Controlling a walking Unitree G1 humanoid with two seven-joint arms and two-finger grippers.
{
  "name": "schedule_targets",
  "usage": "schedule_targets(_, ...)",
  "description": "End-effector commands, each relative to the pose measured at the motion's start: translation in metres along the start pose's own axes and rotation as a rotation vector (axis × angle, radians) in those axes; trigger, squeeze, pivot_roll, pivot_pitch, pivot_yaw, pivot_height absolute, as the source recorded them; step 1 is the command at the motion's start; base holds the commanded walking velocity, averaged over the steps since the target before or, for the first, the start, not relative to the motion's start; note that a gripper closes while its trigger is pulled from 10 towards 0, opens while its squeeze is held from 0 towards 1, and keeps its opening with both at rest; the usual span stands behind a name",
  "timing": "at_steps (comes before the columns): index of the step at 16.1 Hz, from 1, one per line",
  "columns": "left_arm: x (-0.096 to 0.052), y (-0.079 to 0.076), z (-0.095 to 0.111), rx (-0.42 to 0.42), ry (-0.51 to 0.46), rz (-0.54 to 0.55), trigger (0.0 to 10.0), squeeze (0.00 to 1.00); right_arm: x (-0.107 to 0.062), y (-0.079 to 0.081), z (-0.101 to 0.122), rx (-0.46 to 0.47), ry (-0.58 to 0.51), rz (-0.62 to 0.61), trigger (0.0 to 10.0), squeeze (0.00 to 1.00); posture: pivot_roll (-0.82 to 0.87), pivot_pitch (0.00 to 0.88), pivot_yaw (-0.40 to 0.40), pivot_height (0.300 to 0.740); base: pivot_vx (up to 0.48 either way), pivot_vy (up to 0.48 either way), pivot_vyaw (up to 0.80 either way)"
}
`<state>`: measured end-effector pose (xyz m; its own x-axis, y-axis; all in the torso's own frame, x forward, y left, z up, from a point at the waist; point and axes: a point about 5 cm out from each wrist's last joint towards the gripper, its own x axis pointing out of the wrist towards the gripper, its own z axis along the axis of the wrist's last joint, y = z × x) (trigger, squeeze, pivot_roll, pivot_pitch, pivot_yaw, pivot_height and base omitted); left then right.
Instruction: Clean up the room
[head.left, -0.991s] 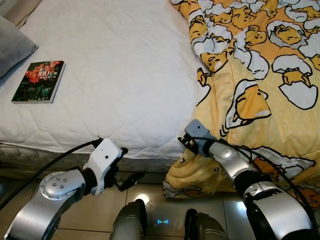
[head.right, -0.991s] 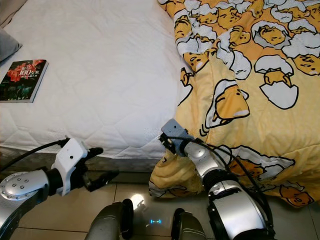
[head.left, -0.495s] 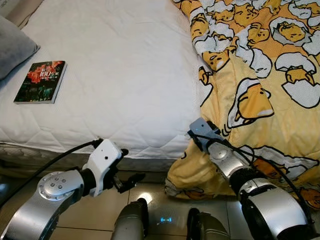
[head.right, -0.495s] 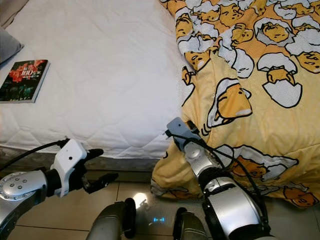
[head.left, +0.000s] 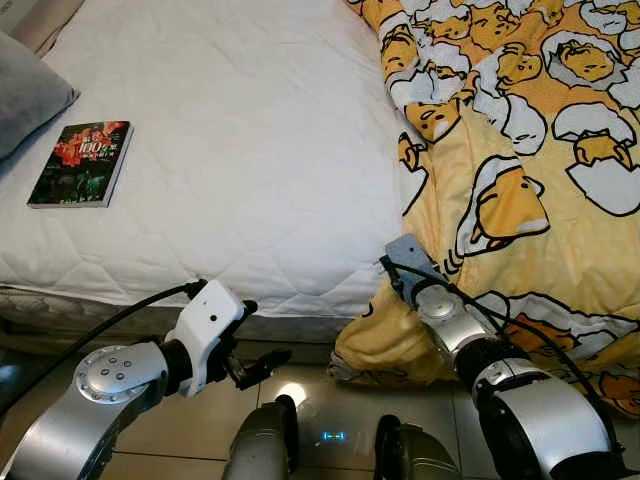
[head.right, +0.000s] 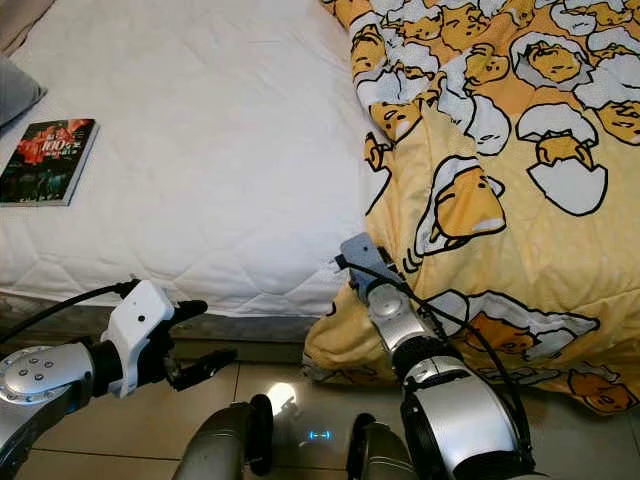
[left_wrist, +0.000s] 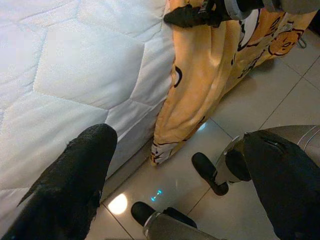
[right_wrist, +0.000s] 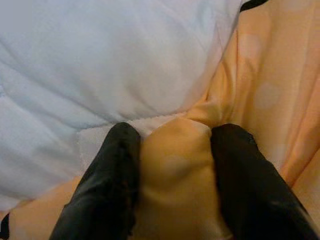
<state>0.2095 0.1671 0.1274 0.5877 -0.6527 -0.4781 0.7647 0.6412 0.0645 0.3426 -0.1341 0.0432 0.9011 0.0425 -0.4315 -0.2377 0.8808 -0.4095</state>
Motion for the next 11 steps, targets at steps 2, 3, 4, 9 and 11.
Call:
schedule_targets(2,-0.0013,-0.0050,-0.0004,-0.005,0.006,-0.006,10.0,0.00,-0.0046,0.0041,-0.0241,0.094,0.100,0.020,0.0,0.00,0.31,0.258,0.053,0.740,0.000,0.000,0.00)
schedule_targets(3,-0.0013,-0.0059,-0.0009,-0.007,0.007,-0.004,10.0,0.00,-0.0045,0.0038,-0.0241,0.105,0.101,0.019,0.0,0.00,0.31,0.260,0.049,0.740,0.000,0.000,0.00)
schedule_targets(4,-0.0014,-0.0066,-0.0011,-0.009,0.006,-0.002,10.0,0.00,-0.0045,0.0038,-0.0238,0.118,0.100,0.019,0.0,0.00,0.32,0.260,0.049,0.740,0.000,0.000,0.00)
schedule_targets(9,-0.0011,-0.0079,-0.0016,-0.013,0.005,0.003,10.0,0.00,-0.0038,0.0023,-0.0213,0.149,0.091,0.016,0.0,0.00,0.31,0.261,0.046,0.740,0.000,0.000,0.00)
schedule_targets(11,-0.0008,-0.0078,-0.0009,-0.013,0.004,0.006,10.0,0.00,-0.0031,0.0008,-0.0181,0.171,0.072,0.019,0.0,0.00,0.31,0.261,0.042,0.740,0.000,0.000,0.00)
